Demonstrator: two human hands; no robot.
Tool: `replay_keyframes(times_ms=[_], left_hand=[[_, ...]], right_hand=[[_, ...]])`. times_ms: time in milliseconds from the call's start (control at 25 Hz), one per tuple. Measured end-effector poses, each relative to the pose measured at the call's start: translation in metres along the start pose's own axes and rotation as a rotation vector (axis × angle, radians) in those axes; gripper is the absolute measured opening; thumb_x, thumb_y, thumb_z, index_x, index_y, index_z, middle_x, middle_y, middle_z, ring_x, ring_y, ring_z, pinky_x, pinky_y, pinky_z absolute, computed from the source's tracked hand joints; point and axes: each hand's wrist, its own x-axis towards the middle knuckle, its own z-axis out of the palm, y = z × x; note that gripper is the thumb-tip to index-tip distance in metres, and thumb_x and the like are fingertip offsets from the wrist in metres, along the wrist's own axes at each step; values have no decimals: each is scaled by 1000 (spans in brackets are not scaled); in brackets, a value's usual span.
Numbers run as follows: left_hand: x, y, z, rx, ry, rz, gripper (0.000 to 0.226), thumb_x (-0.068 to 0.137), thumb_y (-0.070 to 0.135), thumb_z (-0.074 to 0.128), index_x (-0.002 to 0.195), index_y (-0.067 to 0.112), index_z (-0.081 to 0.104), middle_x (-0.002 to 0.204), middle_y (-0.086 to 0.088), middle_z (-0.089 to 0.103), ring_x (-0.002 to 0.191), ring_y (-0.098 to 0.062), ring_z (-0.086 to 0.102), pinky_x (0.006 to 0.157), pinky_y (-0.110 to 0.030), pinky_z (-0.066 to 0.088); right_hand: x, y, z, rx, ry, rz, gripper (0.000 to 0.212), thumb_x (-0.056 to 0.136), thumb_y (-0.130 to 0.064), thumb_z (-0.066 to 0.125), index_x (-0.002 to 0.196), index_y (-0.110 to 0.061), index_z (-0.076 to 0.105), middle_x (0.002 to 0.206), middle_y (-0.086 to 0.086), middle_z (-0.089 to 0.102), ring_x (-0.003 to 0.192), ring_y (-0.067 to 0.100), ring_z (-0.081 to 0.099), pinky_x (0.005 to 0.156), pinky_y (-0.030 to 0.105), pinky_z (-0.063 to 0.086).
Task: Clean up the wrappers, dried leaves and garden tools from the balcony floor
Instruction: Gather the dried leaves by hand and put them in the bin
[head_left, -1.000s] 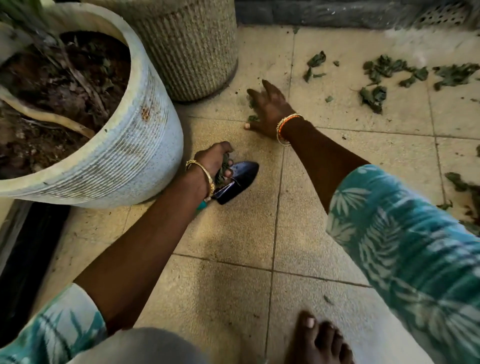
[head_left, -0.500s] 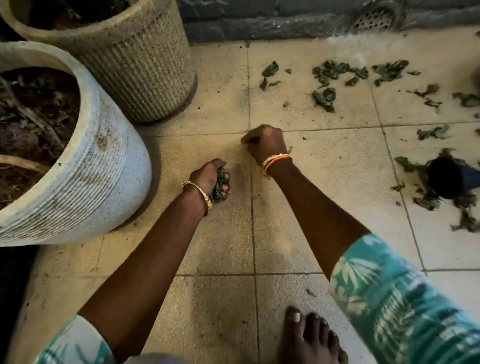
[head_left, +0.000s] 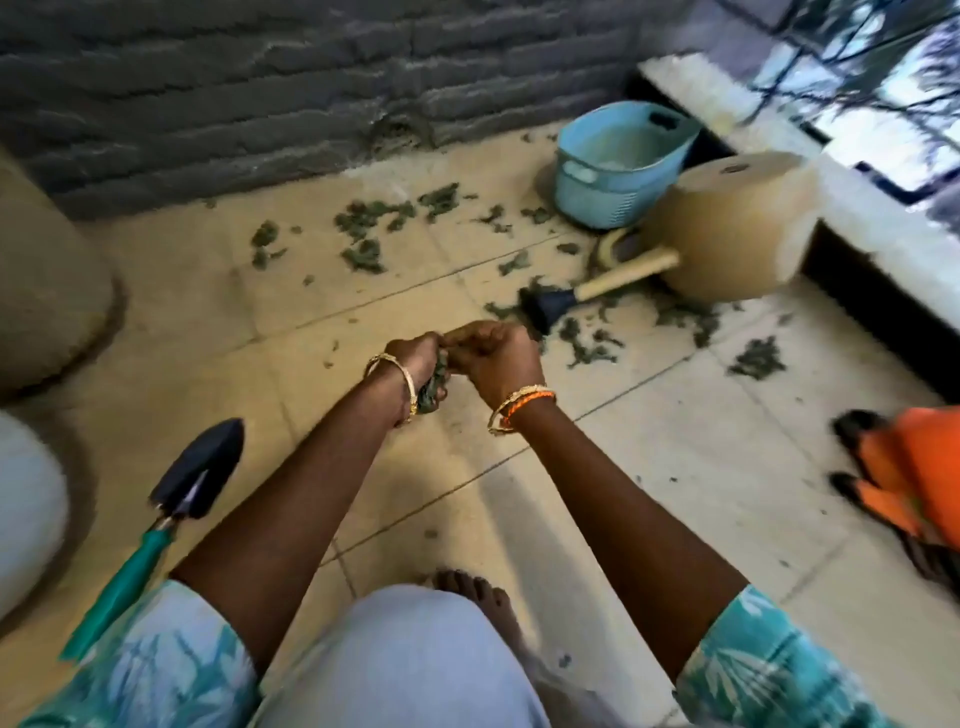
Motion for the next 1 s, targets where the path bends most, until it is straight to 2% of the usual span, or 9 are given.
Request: replay_keyframes(times_ms=[80,200,280,440,600,760,800,920,1000], left_hand=[[-25,23,28,86,-83,48,39,97,30,46,65,10,54,37,-1,48,27,-14,42,36,-11,34],[-64,51,71,171,-152,154,39,98,34,43,70,10,54,51,-6,54,38,-18,48,37,-14,37],[-89,57,107,199,-233,188,39,99,34,39,70,11,52,58,-8,50,30,-16,47,34,-12,35],[-134,46,168,233,-396,126,37,97,28,37,70,7,51,57,-9,45,36,-16,39,40,-14,32],[-149,23,204,292,-521,7,38,95,18,34,61,8,47,57,-6,40,33,-14,35,36,-7,26],[-136,-8,257,404,-479,11,40,96,25,38,66,5,54,51,-9,50,42,-19,41,38,-13,33],[-134,-18,271,449,-477,22,40,96,27,41,67,4,56,51,-9,50,43,-19,42,39,-15,33],[-127,-38,312,530,-481,54,37,94,21,45,62,6,54,48,-6,50,34,-16,40,36,-11,28],[-115,-41,332,536,-477,5,37,94,17,45,58,9,49,49,-6,46,24,-12,35,35,-8,25]], right_hand=[[-15,-23,-37,-194,121,-47,13,82,-2,65,93,-4,73,84,5,70,74,13,63,75,19,54],[-34,-51,-88,-402,196,-49,24,86,-4,54,103,-8,70,95,10,71,85,21,65,80,29,52],[-52,-64,-125,-405,260,-26,28,84,1,49,106,-5,66,98,14,70,90,28,64,83,35,51],[-97,-71,-190,-472,454,18,36,81,1,52,115,-9,57,90,17,70,81,34,65,75,41,53],[-128,-51,-233,-360,439,183,19,83,-1,58,100,-8,64,91,14,72,74,21,67,65,23,56],[-139,-7,-268,-330,429,226,21,83,1,56,101,-8,63,98,12,70,85,22,67,75,28,55],[-141,9,-275,-303,444,246,22,81,1,59,101,-8,62,98,12,69,83,21,66,72,26,54],[-141,61,-302,-248,568,287,22,78,-7,70,96,-9,59,82,3,63,65,12,57,57,16,44],[-137,93,-328,-194,626,337,12,80,-11,69,89,-7,63,74,-1,60,58,5,53,57,18,44]])
